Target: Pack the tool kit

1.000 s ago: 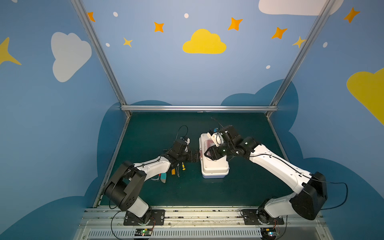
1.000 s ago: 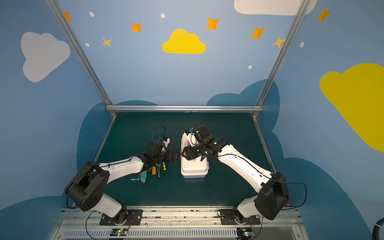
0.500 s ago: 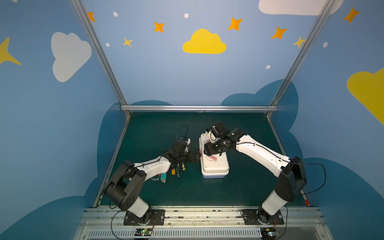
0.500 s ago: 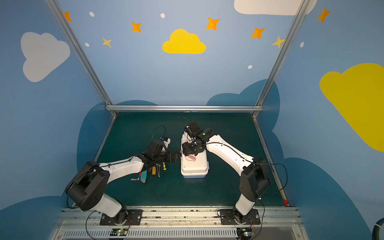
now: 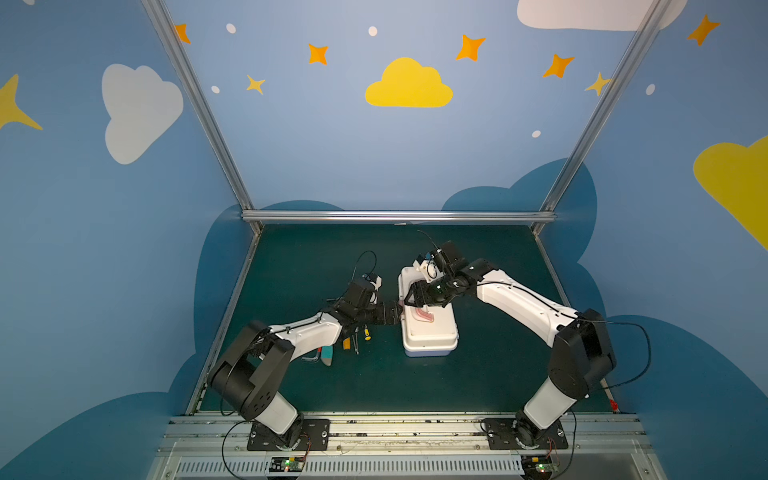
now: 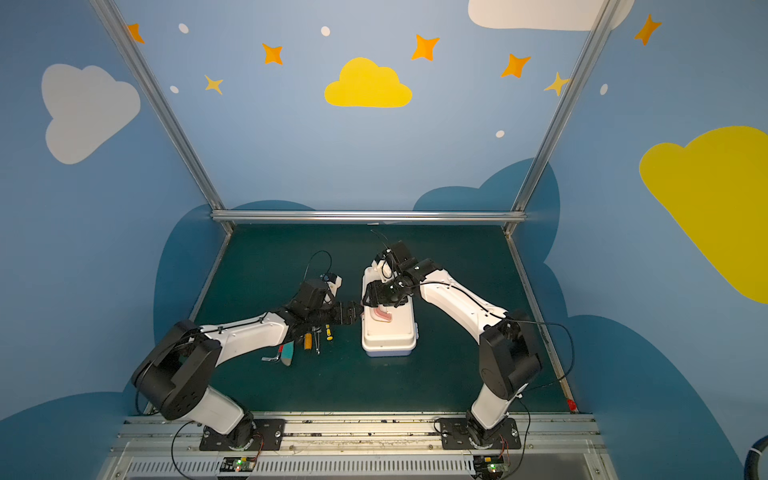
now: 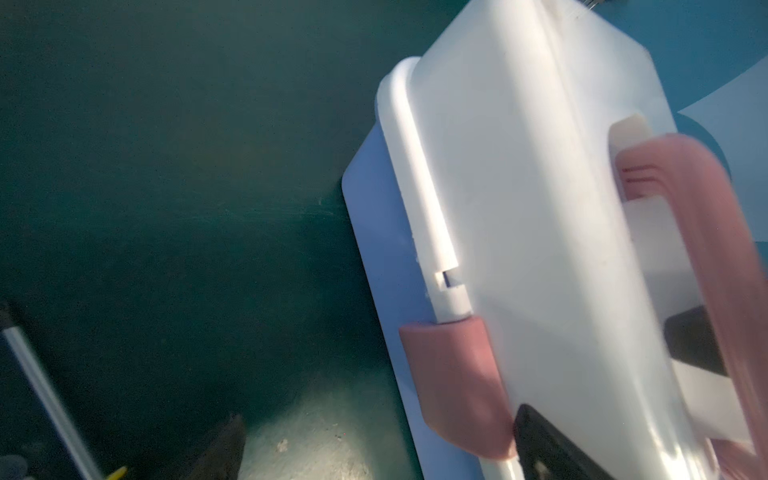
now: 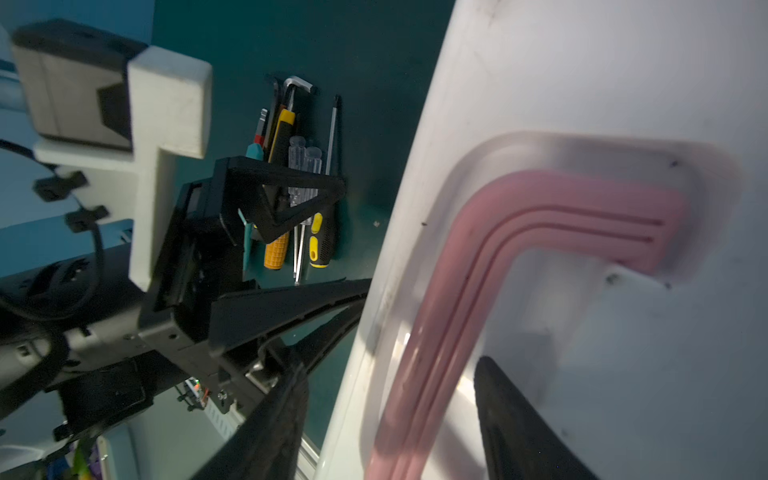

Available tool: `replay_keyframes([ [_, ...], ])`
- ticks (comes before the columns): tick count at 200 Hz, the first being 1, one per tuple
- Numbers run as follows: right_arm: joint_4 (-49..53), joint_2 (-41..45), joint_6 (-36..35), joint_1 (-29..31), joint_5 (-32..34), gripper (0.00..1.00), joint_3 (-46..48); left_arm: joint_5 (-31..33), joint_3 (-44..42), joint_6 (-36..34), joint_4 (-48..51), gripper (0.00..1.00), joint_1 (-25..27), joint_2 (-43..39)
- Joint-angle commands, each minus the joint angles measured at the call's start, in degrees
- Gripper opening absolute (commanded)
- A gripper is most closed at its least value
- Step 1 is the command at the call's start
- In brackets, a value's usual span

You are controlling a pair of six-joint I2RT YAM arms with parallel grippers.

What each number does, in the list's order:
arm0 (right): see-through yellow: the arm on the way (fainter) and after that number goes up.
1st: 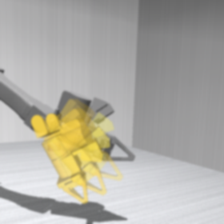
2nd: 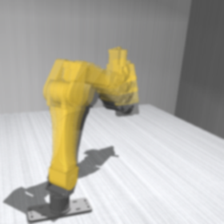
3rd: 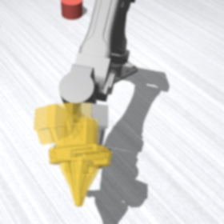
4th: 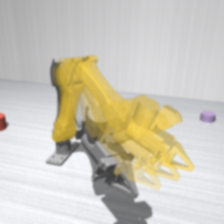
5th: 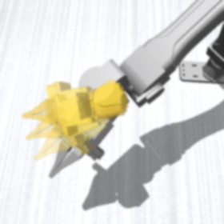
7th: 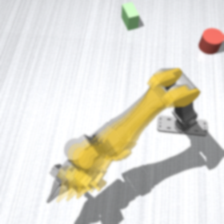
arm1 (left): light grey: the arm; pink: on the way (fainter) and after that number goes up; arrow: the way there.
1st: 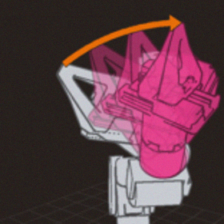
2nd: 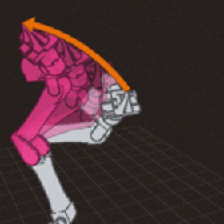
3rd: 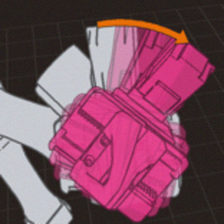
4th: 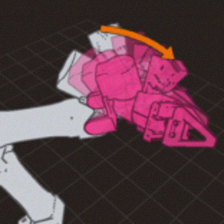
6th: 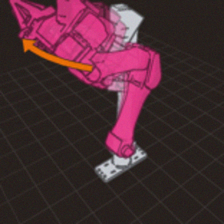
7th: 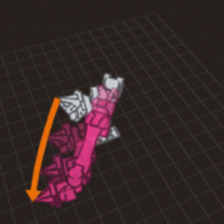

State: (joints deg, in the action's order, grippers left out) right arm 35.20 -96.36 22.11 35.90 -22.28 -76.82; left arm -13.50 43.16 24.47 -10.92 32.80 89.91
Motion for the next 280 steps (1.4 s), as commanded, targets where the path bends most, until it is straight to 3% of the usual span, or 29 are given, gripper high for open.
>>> replay_keyframes([
  [1, -3.9, -0.1, 1.3, -1.8, -6.2, 0.63, 2.5, 0.0, 0.7, -0.4, -0.1, 1.00, 0.1, 0.8],
  [38, -9.5, 0.7, 2.7, -4.6, -16.1, 0.55, 5.4, 0.7, 0.9, -1.3, -0.8, 1.00, 0.1, 1.1],
  [109, -16.2, 9.3, 3.6, -11.1, -19.2, 0.44, 14.4, 5.3, 2.6, -4.0, 4.4, 1.00, 0.1, 0.3],
  [181, -1.7, 18.3, 0.7, -11.9, -2.7, 0.47, 15.0, 12.2, 2.7, -6.5, 10.3, 1.00, 0.1, -1.0],
  [215, -1.5, 20.9, -1.6, -2.6, 7.6, 0.54, 13.3, 9.5, 2.0, -5.3, 8.4, 1.00, 0.1, -0.8],
  [251, 5.4, 14.5, 0.2, 6.9, 23.8, 0.58, 4.7, 8.7, 0.5, -3.7, 5.6, 1.00, 0.1, -1.2],
  [280, 20.1, 3.0, 3.9, 12.3, 37.0, 0.59, -9.8, 7.5, 0.1, -3.2, 5.2, 1.00, 0.1, -1.1],
])
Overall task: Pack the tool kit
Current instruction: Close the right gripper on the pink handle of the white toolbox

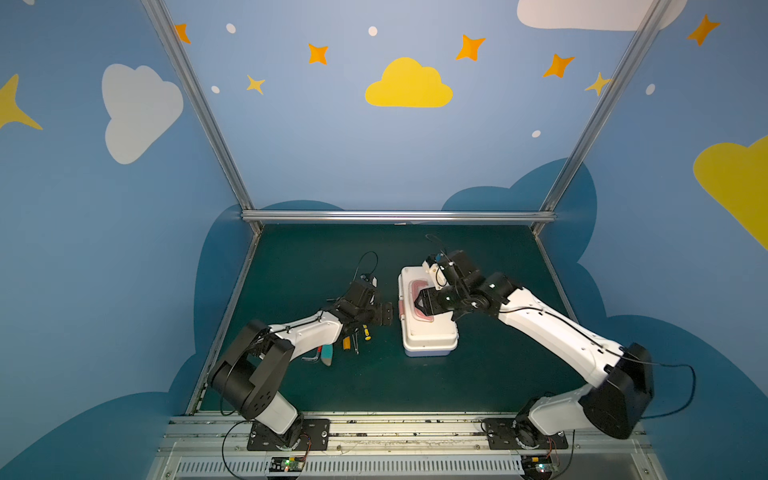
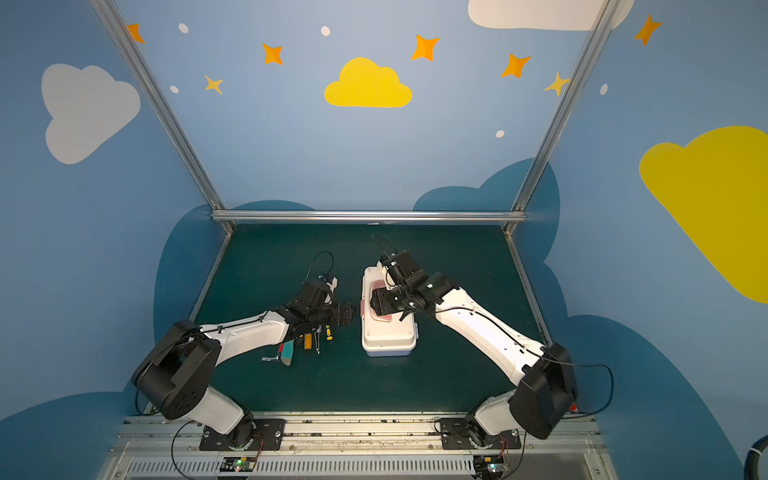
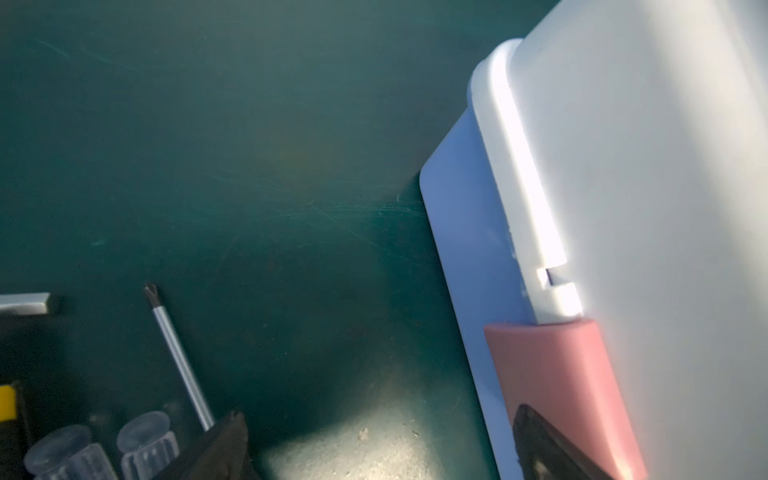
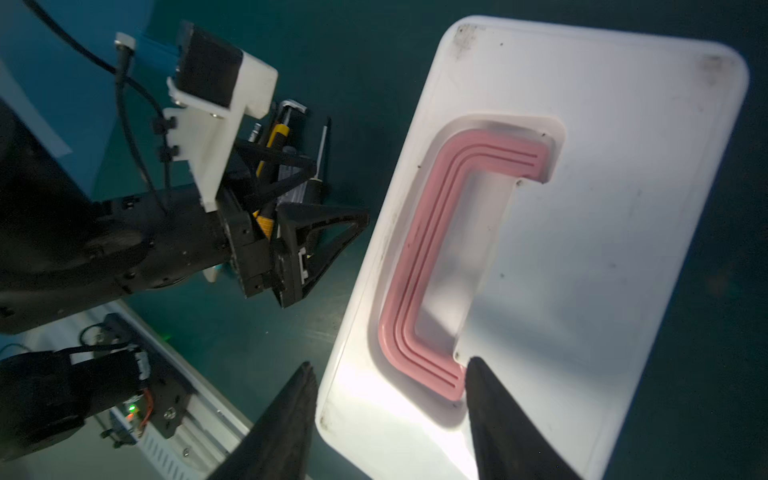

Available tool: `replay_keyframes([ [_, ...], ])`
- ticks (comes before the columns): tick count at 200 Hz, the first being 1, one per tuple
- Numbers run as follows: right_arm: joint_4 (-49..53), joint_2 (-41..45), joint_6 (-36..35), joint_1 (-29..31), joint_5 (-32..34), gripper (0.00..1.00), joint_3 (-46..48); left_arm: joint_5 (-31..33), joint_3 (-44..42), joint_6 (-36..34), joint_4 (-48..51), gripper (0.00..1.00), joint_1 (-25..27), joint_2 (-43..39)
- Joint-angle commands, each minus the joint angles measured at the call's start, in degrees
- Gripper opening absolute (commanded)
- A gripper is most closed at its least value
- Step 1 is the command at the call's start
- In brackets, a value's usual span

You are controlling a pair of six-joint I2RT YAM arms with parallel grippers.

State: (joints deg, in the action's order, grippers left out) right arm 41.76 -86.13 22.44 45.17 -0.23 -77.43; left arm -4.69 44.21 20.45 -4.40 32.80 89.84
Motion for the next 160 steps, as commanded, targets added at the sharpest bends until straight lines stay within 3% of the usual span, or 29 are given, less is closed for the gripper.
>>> replay_keyframes([
  [1, 14.1, -7.7, 3.8, 3.1, 15.2, 0.59, -9.8, -1.4, -1.0, 0.8, -1.3, 0.99, 0.1, -1.1],
  [24, 25.3, -17.1, 5.1, 5.1, 20.4, 0.59, -21.0, -1.1, -2.1, 0.8, -2.0, 1.00, 0.1, -1.7],
  [67, 32.8, -25.0, 6.0, 8.1, 28.6, 0.60, -29.6, -0.7, -3.7, 0.5, -2.7, 1.00, 0.1, -2.9],
  [160, 30.8, -28.9, 6.3, 8.4, 25.9, 0.57, -31.1, 0.3, -4.7, -0.2, -2.6, 1.00, 0.1, -3.7],
])
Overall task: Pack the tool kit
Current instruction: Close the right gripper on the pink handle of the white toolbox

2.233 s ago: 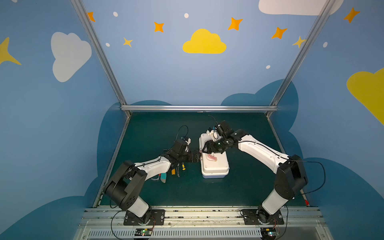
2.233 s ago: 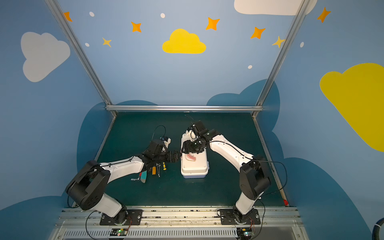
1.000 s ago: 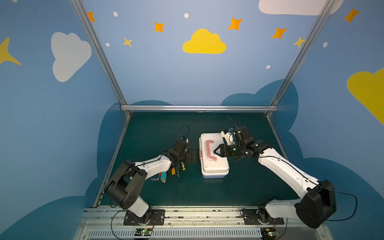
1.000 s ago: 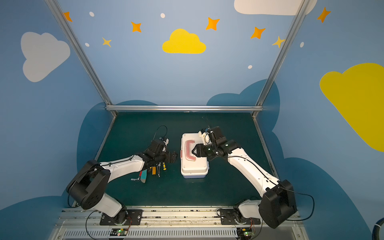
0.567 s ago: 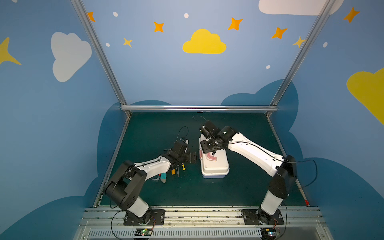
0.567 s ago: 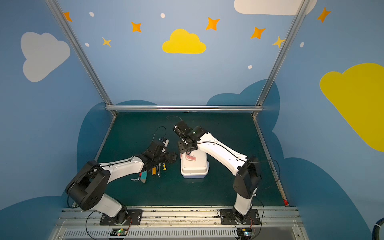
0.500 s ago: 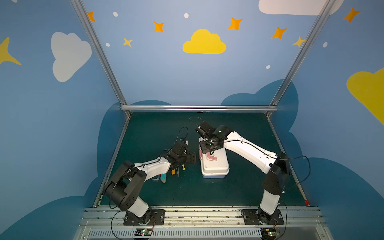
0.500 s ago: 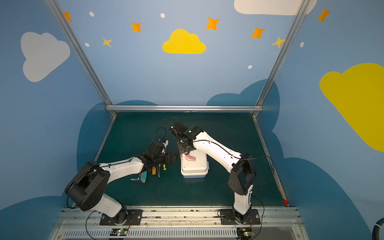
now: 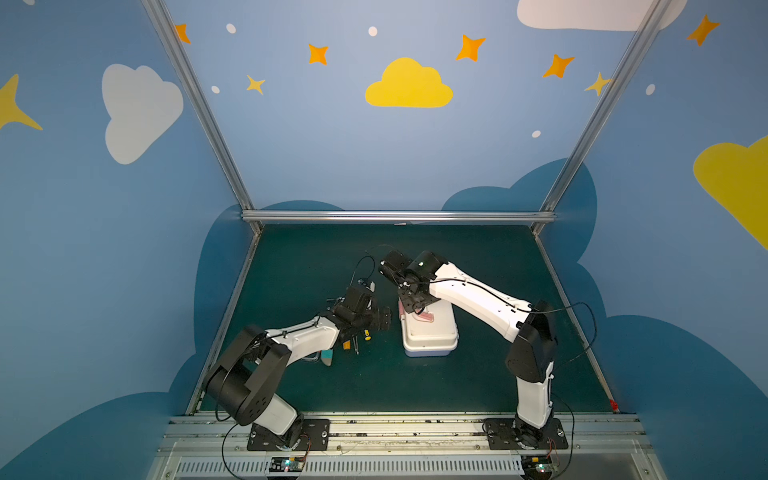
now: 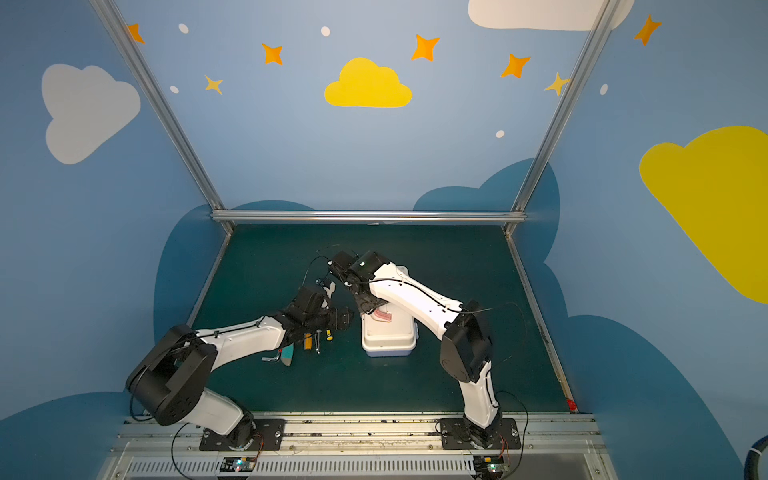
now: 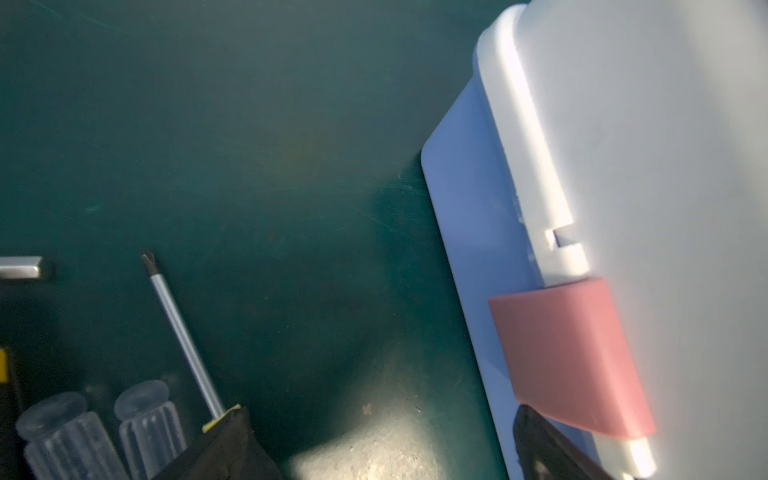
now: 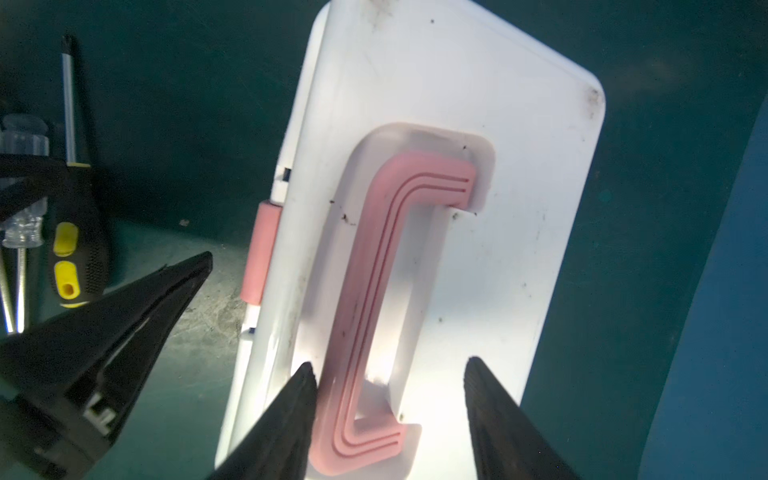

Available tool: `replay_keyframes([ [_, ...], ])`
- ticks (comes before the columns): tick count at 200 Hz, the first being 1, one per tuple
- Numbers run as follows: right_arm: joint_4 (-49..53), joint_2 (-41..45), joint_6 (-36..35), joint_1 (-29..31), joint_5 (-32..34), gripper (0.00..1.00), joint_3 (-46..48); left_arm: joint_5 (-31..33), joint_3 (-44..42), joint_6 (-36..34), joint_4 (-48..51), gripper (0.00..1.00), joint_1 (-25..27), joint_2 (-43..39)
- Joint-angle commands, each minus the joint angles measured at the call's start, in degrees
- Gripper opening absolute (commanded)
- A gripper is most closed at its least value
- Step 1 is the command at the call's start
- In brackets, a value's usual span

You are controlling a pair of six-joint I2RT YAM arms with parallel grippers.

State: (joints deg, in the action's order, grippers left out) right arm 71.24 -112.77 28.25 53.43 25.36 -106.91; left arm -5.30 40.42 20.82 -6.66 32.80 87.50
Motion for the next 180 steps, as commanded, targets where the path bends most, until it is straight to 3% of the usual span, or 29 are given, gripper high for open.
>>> replay_keyframes([
  [1, 1.4, -2.4, 0.5, 0.1, 0.5, 0.57, -1.6, 0.9, -0.9, -0.6, -0.3, 1.00, 0.1, -1.3],
  [53, 4.3, -4.7, 1.2, 0.0, 4.7, 0.53, -2.6, 1.3, -1.0, -0.9, 0.2, 1.00, 0.1, -1.8],
  [85, 7.5, -5.2, 1.9, 0.1, 7.6, 0.46, -4.4, 1.4, -0.8, -1.0, 0.2, 1.00, 0.1, -1.9],
  [143, 9.8, -1.5, -0.3, -0.3, 12.2, 0.41, -5.3, 1.5, -0.2, -1.3, 0.0, 0.99, 0.1, -1.2],
  [180, 10.3, 1.0, 0.1, -2.3, 11.2, 0.40, -3.2, 1.0, 0.7, -1.3, 0.0, 1.00, 0.1, 0.0],
])
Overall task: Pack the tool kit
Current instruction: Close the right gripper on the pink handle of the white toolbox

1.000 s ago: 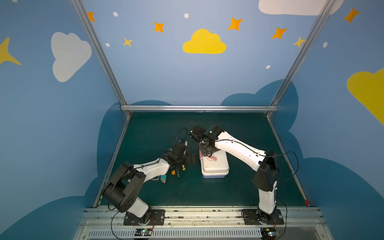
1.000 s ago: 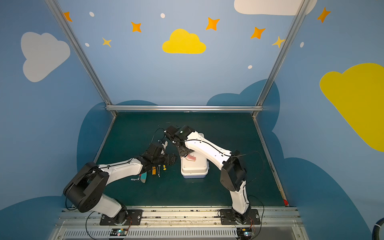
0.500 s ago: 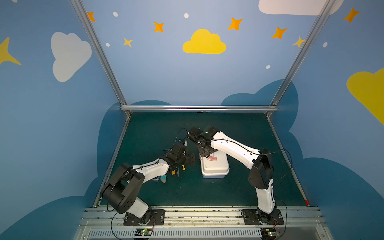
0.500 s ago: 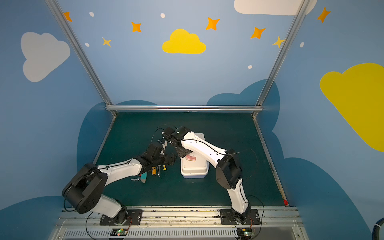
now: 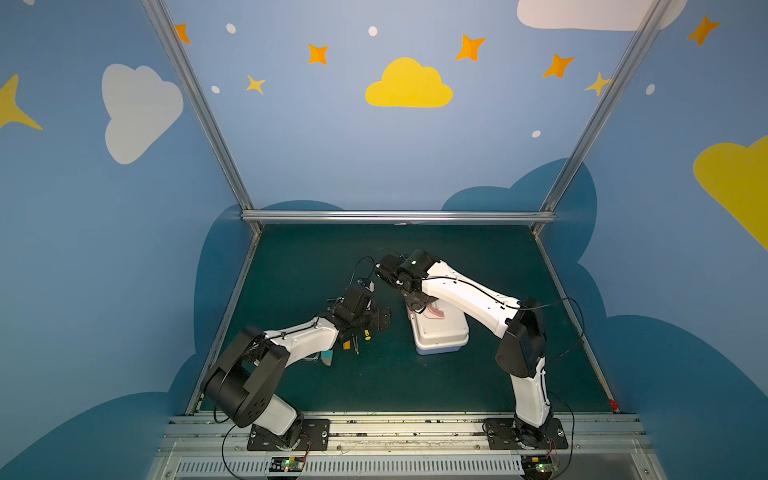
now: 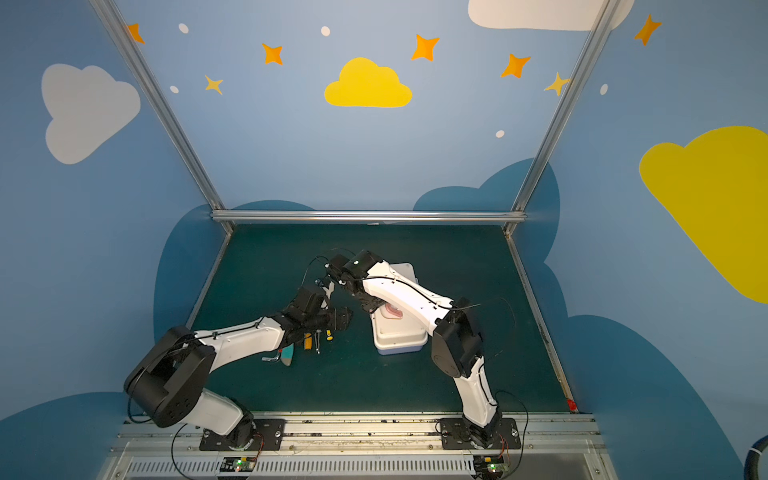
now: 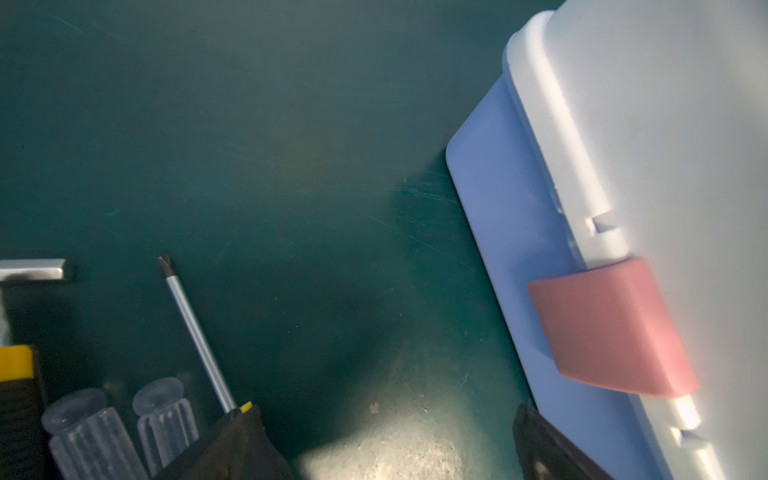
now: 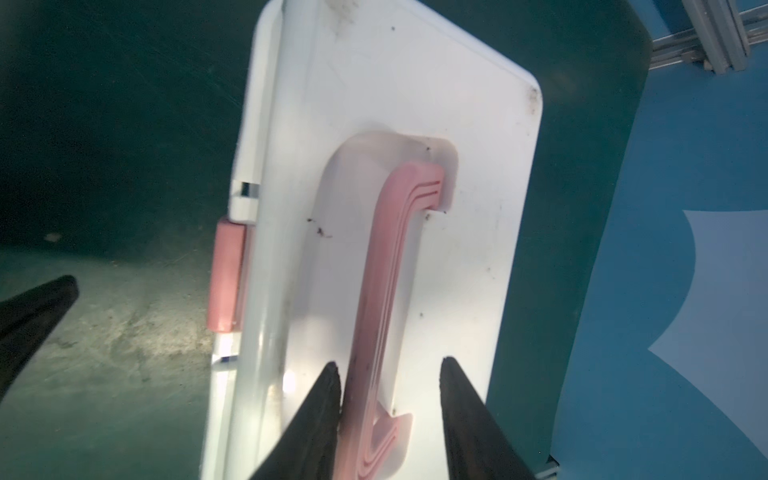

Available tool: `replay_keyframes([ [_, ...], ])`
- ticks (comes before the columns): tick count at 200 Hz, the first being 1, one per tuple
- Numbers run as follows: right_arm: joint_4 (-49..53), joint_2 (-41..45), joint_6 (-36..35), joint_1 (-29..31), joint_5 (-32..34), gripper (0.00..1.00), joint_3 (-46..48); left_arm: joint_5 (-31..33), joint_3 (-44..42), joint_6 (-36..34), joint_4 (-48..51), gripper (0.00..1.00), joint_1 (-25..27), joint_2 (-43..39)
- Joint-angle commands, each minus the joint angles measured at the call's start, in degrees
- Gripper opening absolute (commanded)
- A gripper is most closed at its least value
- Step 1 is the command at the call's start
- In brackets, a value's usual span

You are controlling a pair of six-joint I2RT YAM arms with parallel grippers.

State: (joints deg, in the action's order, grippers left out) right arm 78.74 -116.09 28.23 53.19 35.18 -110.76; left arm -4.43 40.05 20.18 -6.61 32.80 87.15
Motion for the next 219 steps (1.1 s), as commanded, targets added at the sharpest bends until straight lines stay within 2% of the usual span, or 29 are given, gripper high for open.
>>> replay_keyframes([
  [1, 2.7, 4.5, 0.1, -2.2, 1.2, 0.40, 0.8, 0.1, 1.1, -0.7, -0.1, 1.00, 0.1, 0.3],
  [48, -4.5, 12.3, -1.9, -6.0, -7.5, 0.41, 7.3, 0.2, 1.6, -0.5, -0.1, 1.00, 0.1, 0.6],
  [79, -14.8, 18.2, -4.5, -8.4, -19.8, 0.48, 14.5, 0.0, 2.1, 0.2, -0.1, 1.00, 0.1, 0.6],
  [96, -19.0, 20.2, -5.0, -9.1, -23.9, 0.52, 17.6, -0.4, 2.2, 1.1, -0.1, 1.00, 0.1, 0.3],
  [138, -19.4, 18.7, -4.6, -9.4, -21.4, 0.51, 18.8, -1.5, 1.9, 3.2, -1.3, 1.00, 0.1, -0.1],
  [186, -17.3, 14.8, -2.7, -10.6, -17.6, 0.40, 17.5, -4.1, 0.8, 5.6, -2.8, 1.00, -0.5, -1.6],
  [201, -17.2, 14.4, -2.4, -10.9, -17.9, 0.39, 17.4, -3.8, 0.2, 6.2, -3.4, 1.00, -0.6, -2.3],
  [219, -18.0, 14.3, -2.0, -11.3, -19.6, 0.31, 17.6, -3.8, 0.0, 6.1, -3.2, 1.00, -1.0, -2.7],
])
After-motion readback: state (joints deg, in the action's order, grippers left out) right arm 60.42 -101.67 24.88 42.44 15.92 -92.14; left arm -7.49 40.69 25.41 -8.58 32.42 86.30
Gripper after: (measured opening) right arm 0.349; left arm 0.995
